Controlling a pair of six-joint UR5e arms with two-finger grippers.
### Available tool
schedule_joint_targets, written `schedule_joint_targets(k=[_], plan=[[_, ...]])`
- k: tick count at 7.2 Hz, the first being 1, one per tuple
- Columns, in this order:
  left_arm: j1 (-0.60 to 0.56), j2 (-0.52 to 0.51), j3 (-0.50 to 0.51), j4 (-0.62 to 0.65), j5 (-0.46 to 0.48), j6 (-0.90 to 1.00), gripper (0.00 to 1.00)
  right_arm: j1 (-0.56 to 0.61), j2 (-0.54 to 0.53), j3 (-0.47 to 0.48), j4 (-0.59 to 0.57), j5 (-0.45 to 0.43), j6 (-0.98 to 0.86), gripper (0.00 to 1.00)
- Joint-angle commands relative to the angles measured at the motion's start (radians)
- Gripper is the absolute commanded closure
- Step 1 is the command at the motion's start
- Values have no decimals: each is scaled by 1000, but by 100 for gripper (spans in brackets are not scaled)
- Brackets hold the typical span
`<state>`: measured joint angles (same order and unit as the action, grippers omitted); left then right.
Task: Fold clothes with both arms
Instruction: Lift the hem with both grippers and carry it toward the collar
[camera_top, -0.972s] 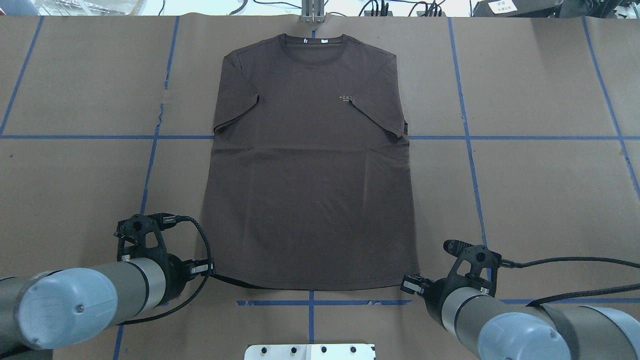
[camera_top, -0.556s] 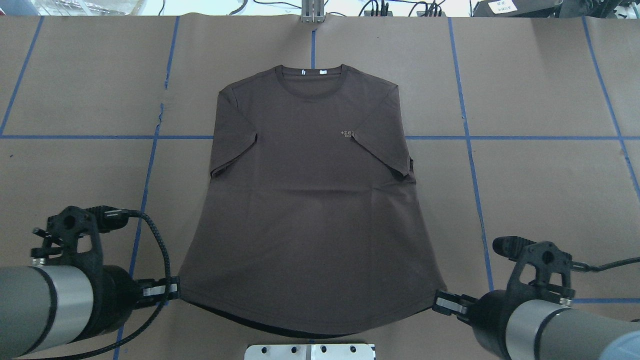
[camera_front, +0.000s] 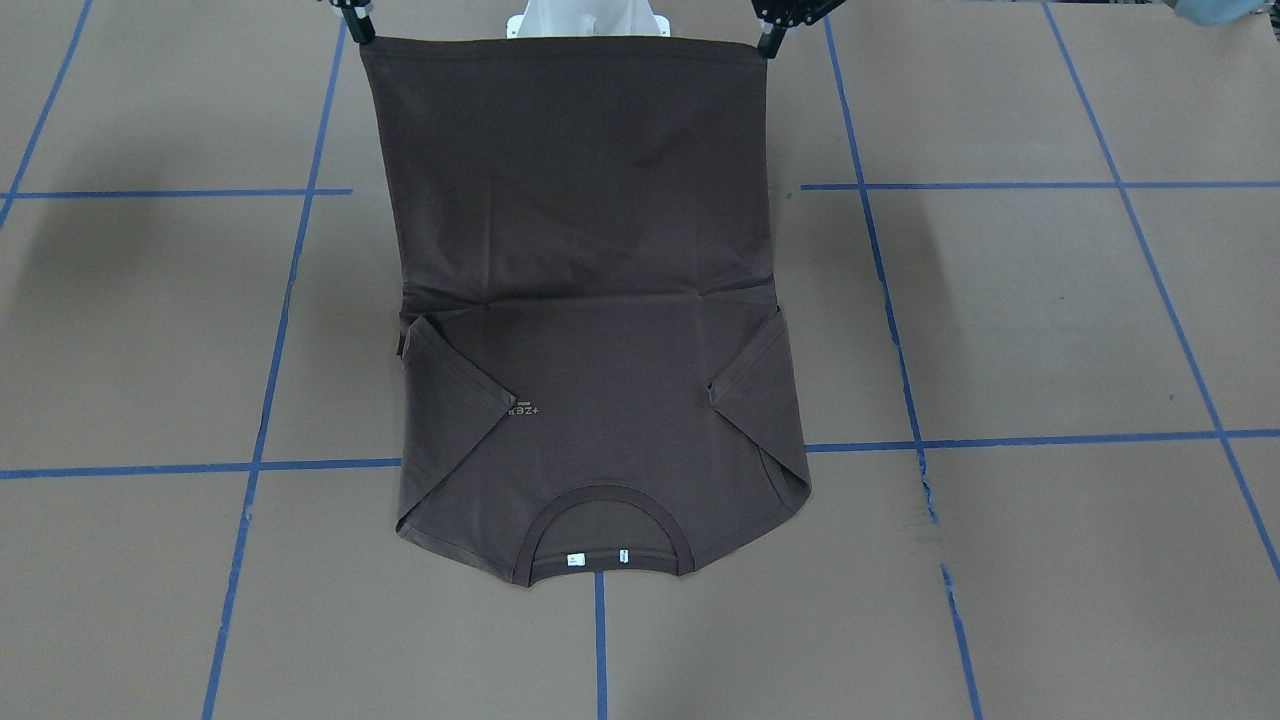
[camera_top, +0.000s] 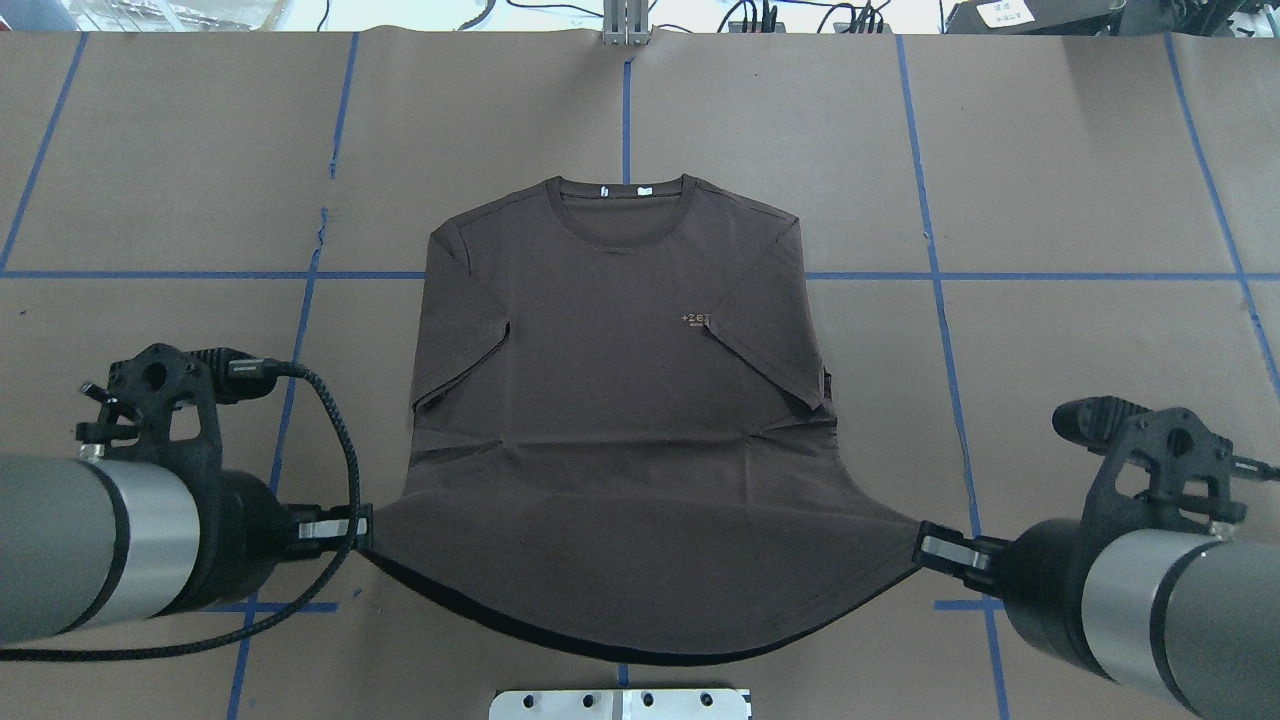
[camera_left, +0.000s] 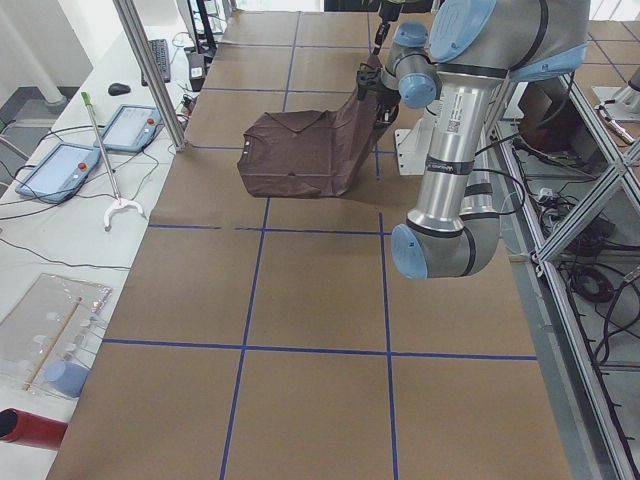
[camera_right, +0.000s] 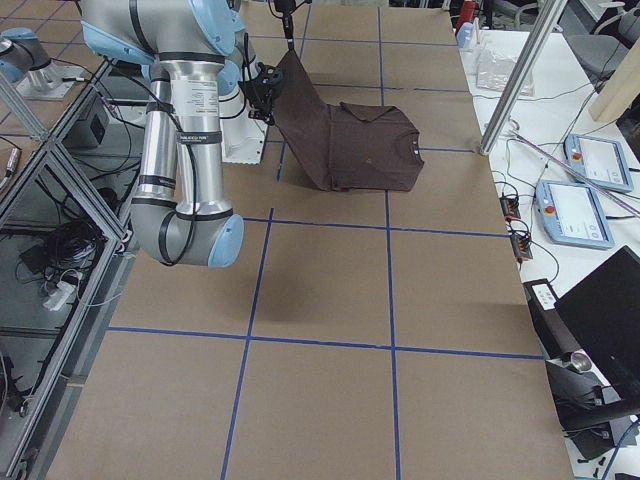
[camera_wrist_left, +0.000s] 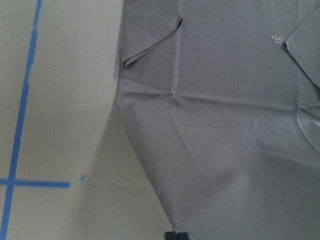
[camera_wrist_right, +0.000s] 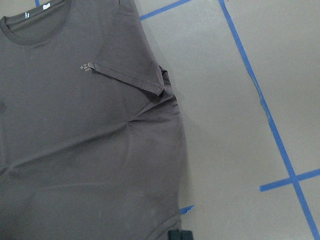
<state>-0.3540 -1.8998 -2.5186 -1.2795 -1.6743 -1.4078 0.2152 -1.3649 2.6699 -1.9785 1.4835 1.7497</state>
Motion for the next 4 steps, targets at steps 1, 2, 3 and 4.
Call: schedule_joint_targets(k=[1,2,3,4], plan=[[-161,-63,125,-3,-30,160,100,200,149,-166,-10,98,-94,100],[-248,-106,192,-7,-76,240,100,235,179,-229,-4,95,-128,100],[-310,-152,269,-14,-82,297,100,274,208,-281,0,95,-139,100],[-339,-175,355,-71,-82,309,100,315,252,-347,3,97,-160,100]])
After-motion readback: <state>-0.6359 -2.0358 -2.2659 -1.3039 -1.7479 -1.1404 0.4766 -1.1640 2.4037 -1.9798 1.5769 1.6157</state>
